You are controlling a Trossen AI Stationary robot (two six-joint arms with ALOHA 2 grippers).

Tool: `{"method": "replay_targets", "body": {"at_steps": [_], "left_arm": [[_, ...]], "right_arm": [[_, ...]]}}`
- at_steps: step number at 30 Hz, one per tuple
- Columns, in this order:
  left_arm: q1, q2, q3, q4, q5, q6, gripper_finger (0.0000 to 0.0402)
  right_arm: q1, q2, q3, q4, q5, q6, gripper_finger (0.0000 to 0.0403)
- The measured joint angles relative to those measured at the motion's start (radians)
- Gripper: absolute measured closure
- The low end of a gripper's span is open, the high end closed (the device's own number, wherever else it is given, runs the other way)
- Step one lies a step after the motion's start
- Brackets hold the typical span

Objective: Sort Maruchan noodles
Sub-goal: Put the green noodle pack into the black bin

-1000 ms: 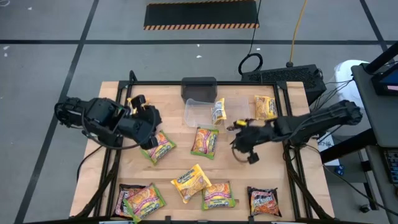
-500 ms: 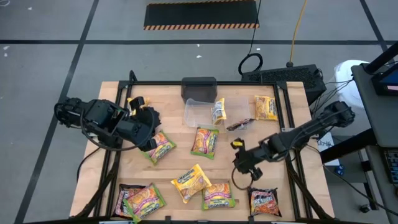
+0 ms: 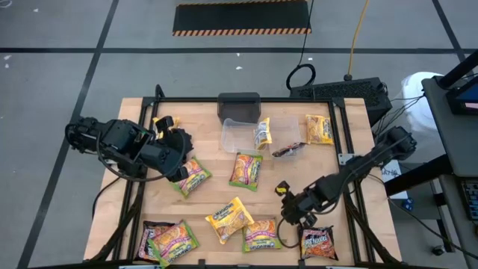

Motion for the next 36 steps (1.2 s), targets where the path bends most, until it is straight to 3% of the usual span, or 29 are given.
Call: {"method": "replay_targets", "body": {"at_steps": [4, 14, 28, 36], "left_arm": [[0.0, 0.0, 0.0, 0.0, 0.0, 0.0, 0.0353], [0.0, 0.0, 0.0, 0.0, 0.001, -0.005, 0.0353], [0.0, 0.0, 0.0, 0.005, 0.001, -0.042, 0.0353], [0.0, 0.0, 0.0, 0.005, 0.001, -0.065, 0.0353]], "right_arm": [[0.021, 0.035, 0.0, 0.059, -0.06, 0.024, 0.0332], [0.113, 0.034, 0.0, 0.183, -0.056, 0.105, 0.0332], [0.161, 0.093, 0.0, 0.186, 0.027, 0.012, 0.0332], [0.161, 0.176, 0.0, 0.209, -0.001, -0.062, 0.0332]]}}
